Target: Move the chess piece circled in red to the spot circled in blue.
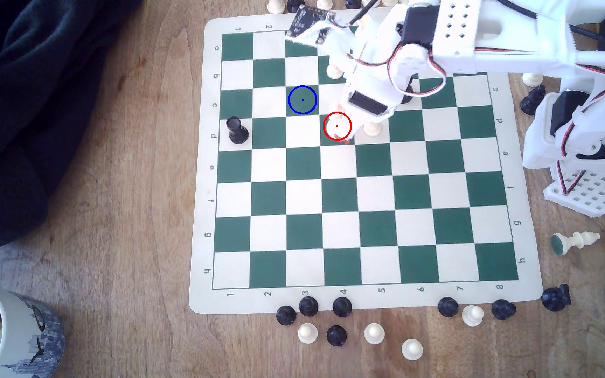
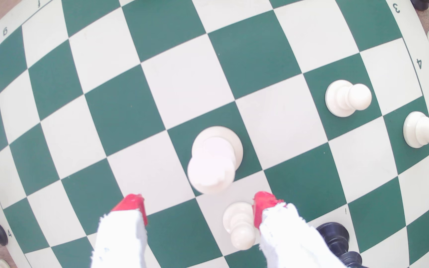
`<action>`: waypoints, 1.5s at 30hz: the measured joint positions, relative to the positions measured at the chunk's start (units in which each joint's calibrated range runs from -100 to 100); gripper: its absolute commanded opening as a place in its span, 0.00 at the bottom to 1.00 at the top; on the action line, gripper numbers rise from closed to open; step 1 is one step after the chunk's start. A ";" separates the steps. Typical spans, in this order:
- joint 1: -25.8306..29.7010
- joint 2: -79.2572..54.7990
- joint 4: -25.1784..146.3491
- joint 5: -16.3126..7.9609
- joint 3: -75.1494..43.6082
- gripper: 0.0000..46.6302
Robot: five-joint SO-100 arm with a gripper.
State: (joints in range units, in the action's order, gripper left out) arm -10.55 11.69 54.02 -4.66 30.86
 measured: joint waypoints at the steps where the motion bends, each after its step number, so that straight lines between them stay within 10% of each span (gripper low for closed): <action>1: 0.00 -0.34 -0.24 -0.05 -0.27 0.50; 37: 0.66 -3.60 -6.69 0.00 -1.17 0.43; 45: 0.59 -3.60 -6.69 0.00 -1.17 0.24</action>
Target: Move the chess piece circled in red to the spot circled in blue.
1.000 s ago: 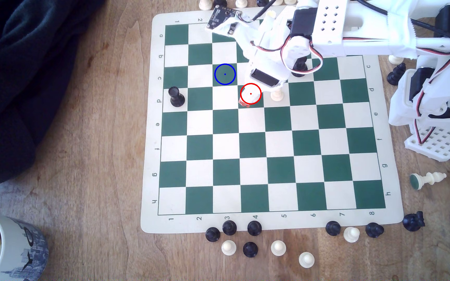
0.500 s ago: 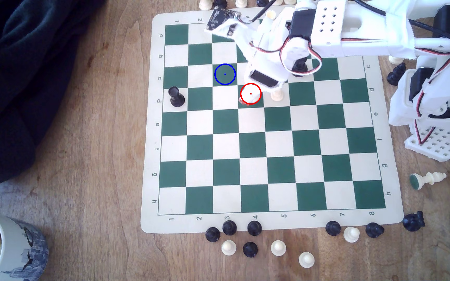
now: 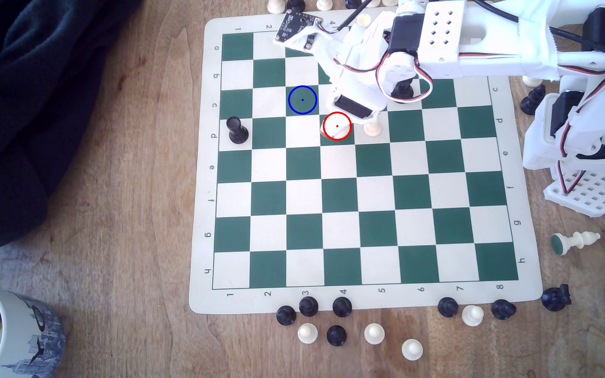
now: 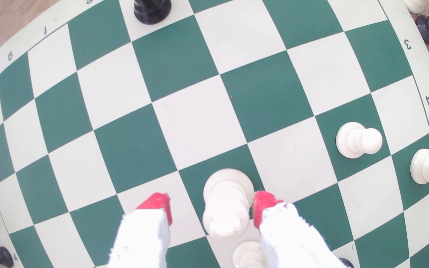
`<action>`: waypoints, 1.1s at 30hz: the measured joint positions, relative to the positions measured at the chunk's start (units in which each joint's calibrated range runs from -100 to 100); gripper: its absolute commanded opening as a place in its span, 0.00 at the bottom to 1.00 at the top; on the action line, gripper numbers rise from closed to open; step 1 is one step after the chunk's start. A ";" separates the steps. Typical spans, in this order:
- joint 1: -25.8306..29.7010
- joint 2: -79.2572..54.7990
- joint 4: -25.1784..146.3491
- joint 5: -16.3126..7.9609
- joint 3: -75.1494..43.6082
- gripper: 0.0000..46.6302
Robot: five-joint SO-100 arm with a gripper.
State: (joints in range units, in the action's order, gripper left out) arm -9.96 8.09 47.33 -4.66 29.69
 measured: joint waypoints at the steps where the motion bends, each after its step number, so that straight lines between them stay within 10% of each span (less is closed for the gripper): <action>1: 0.00 0.00 0.00 0.00 0.00 0.19; 7: 0.00 0.00 0.00 0.00 0.00 0.01; 33: -2.43 -1.01 5.82 0.00 -14.10 0.01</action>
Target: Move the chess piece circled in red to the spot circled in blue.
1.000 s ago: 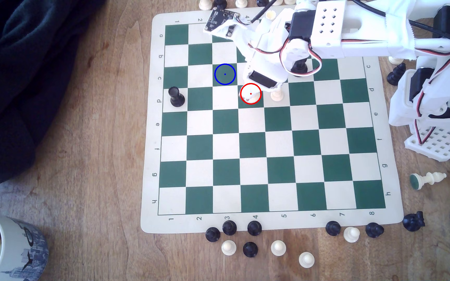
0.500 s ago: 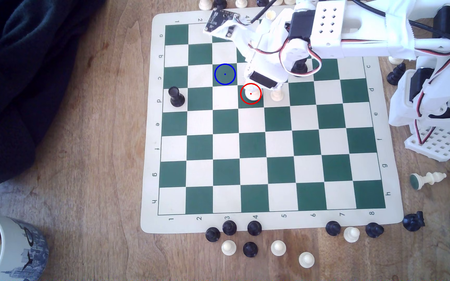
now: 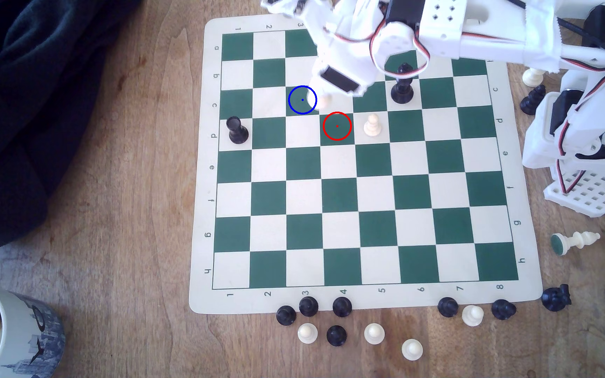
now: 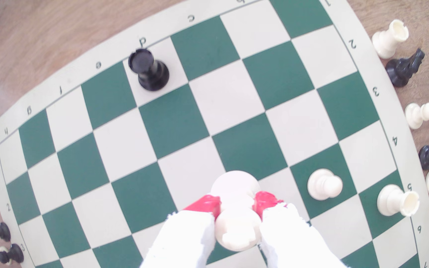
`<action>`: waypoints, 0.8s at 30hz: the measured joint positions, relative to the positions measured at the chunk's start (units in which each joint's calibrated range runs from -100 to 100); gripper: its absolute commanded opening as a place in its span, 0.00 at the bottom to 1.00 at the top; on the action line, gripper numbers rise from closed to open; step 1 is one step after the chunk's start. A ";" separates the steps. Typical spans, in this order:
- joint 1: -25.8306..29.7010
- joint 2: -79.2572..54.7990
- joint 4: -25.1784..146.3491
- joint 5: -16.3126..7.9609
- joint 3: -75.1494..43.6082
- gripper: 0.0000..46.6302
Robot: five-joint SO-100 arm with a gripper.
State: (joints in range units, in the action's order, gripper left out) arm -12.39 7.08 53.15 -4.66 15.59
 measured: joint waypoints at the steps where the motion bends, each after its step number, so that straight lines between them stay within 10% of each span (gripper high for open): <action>1: -0.37 -0.92 -0.56 0.00 -0.81 0.01; 24: -1.40 -13.82 -8.45 0.34 -5.15 0.01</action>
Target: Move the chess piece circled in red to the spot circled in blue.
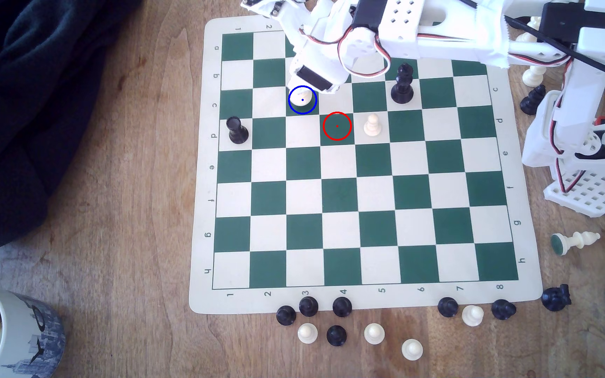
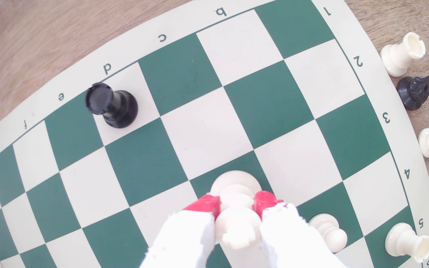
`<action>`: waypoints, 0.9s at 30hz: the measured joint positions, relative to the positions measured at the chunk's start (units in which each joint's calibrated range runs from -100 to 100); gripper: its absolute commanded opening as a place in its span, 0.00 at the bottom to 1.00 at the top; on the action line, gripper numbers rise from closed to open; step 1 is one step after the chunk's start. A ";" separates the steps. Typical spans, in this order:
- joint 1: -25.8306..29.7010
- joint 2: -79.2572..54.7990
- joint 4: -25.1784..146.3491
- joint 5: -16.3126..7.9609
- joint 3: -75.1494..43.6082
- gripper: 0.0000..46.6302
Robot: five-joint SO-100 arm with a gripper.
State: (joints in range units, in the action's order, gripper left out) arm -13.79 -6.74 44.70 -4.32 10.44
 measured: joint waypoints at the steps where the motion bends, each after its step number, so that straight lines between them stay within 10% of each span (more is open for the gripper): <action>1: 0.00 -0.34 -0.16 0.00 0.00 0.01; 9: 0.00 -2.43 -0.48 0.20 -0.09 0.02; 16: 0.00 -2.43 -0.64 0.20 -0.09 0.46; 27: -0.15 -2.43 -0.64 0.24 -0.09 0.51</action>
State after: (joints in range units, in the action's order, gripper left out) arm -13.94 -9.17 44.06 -4.08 10.35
